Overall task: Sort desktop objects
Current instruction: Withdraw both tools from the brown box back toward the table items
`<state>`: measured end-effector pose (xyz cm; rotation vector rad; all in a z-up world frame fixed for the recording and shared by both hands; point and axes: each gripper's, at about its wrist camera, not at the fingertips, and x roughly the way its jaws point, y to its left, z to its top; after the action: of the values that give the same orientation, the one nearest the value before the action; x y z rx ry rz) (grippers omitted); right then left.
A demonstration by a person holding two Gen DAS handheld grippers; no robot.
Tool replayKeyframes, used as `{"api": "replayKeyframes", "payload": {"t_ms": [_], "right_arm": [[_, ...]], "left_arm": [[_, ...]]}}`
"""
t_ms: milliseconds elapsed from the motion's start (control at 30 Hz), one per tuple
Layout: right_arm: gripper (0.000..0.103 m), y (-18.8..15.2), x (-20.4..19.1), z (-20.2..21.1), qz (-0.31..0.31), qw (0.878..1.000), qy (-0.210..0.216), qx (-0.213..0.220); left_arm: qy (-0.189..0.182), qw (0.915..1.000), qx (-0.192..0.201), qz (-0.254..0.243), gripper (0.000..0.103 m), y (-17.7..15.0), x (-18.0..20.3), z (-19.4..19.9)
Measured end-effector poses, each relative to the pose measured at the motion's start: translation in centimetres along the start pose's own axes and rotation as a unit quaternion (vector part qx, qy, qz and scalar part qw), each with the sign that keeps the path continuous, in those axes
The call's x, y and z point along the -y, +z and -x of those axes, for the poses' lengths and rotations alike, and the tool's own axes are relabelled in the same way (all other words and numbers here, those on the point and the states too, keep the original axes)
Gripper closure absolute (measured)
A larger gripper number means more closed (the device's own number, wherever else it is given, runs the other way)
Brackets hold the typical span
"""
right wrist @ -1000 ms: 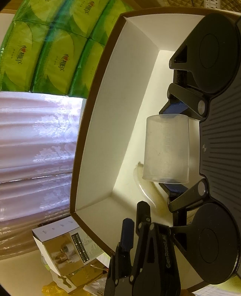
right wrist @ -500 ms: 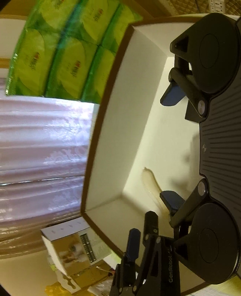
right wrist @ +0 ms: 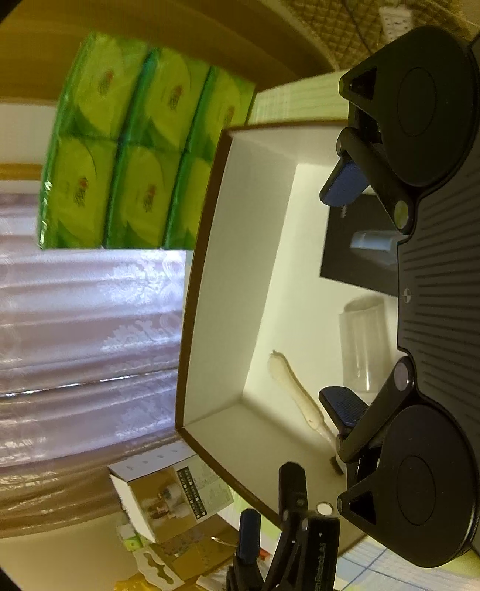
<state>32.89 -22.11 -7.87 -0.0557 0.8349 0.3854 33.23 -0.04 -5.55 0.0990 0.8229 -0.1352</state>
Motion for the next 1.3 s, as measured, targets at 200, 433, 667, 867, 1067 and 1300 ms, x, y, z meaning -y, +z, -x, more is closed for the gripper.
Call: {"api": "replayKeyframes", "payload": {"t_ms": [200,433,667,867,1067,1300], "right_arm": [[0.002,-1.2,-0.4,3.3,-0.022,1.000,-0.006,0.011],[0.002,-2.5,-1.5,6.4,-0.023,0.999,-0.026,0.022],[0.002,-4.3,-2.5,9.2,-0.034,0.998,-0.034,0.030],[0.002,-5.5,-3.5,11.3,-0.034,0.998,-0.032,0.034],[0.002,-6.6,-4.0,13.1,-0.038,0.998,-0.031,0.037],[0.002,-8.0,-4.7,14.9,-0.041,0.998,-0.027,0.039]], "left_arm": [[0.006,0.9998,0.016,0.000,0.016,-1.2,0.9,3.2],[0.009,0.9995,0.028,0.009,0.014,-2.1,1.7,6.7],[0.009,0.9989,0.038,0.024,0.012,-3.5,1.9,9.9],[0.017,0.9991,0.030,0.024,0.009,-5.2,2.7,12.0],[0.017,0.9989,0.030,0.031,0.008,-6.6,3.1,13.8],[0.020,0.9988,0.032,0.031,0.008,-7.9,3.8,15.7]]}}
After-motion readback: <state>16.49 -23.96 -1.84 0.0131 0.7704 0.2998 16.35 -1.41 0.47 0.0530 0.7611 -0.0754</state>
